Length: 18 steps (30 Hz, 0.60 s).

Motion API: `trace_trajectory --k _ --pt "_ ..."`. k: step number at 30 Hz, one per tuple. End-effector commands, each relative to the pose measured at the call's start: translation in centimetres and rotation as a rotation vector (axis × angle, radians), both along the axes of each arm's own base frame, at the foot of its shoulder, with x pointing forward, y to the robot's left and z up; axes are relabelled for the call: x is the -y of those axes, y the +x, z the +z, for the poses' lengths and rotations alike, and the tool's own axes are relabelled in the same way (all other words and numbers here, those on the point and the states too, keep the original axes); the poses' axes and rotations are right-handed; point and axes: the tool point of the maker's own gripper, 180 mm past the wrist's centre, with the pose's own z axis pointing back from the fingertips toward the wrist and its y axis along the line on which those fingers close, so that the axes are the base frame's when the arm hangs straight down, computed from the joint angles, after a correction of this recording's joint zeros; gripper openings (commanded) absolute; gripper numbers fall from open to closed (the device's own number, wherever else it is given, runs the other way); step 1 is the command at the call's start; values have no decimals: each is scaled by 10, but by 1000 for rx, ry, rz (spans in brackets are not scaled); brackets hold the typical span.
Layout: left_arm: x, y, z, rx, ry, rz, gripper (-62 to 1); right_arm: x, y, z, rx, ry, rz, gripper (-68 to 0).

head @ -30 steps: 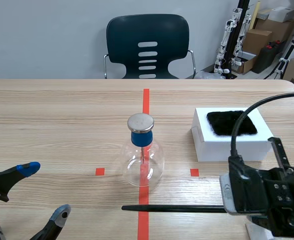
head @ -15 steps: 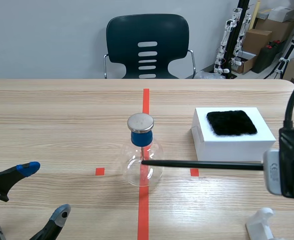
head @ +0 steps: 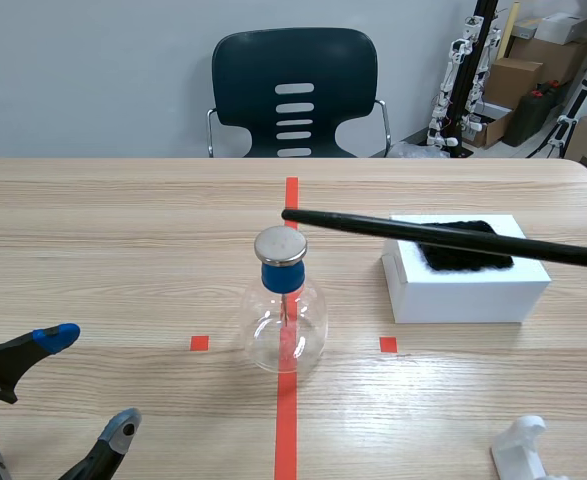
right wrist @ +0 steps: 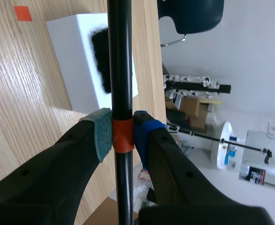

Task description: Do the electroscope experiment. pick up the black charging rod

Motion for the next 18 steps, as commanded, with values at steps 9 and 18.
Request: trace_trajectory --k 9,18 --pt "0 0 4 18 -20 6 14 -10 -9 9 145 -132 62 -662" --pt "0 0 4 17 -20 6 14 -28 -16 16 223 -125 131 -662"
